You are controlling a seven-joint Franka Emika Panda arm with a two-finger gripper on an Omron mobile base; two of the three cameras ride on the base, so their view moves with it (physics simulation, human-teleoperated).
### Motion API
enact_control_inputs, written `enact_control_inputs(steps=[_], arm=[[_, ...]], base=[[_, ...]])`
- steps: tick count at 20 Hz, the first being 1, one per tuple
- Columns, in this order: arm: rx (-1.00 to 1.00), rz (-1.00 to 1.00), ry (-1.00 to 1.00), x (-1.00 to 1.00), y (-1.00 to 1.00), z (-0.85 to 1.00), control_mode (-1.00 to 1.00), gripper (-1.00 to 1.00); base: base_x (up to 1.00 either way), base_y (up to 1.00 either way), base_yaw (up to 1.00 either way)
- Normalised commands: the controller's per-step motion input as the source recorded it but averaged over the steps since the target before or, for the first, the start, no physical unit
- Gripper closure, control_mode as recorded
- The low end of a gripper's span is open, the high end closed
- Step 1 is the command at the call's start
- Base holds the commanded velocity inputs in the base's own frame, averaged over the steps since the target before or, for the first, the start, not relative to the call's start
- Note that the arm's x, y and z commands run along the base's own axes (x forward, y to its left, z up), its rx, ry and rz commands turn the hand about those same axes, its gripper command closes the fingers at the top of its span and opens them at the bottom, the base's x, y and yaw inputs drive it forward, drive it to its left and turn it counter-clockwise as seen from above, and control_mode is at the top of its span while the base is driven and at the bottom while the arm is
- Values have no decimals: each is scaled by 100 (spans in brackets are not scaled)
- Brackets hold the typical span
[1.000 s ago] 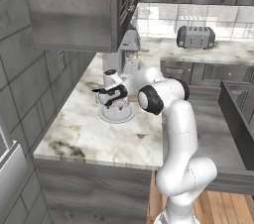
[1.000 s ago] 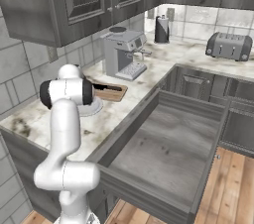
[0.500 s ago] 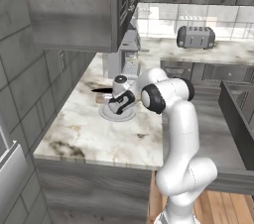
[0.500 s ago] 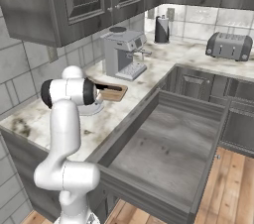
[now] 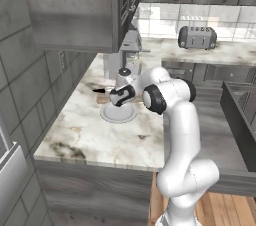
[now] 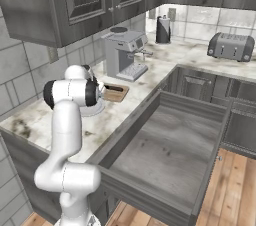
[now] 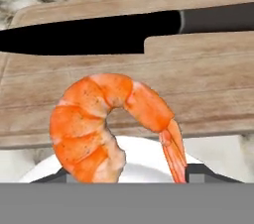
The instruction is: Pick up the knife from the drawer and place it on the cutting board. Then place the meat from the plate to the cutting board.
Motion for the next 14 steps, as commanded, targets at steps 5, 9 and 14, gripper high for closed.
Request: enact_control_inputs(steps=[5,9,14], arm=[[0,3,0,44,-12,37,-100,100],[0,7,0,35,-11,-1,-100,100],[0,10,2,26,-1,-33,-100,100]], base=[[0,0,0],[0,0,0],[0,0,0]])
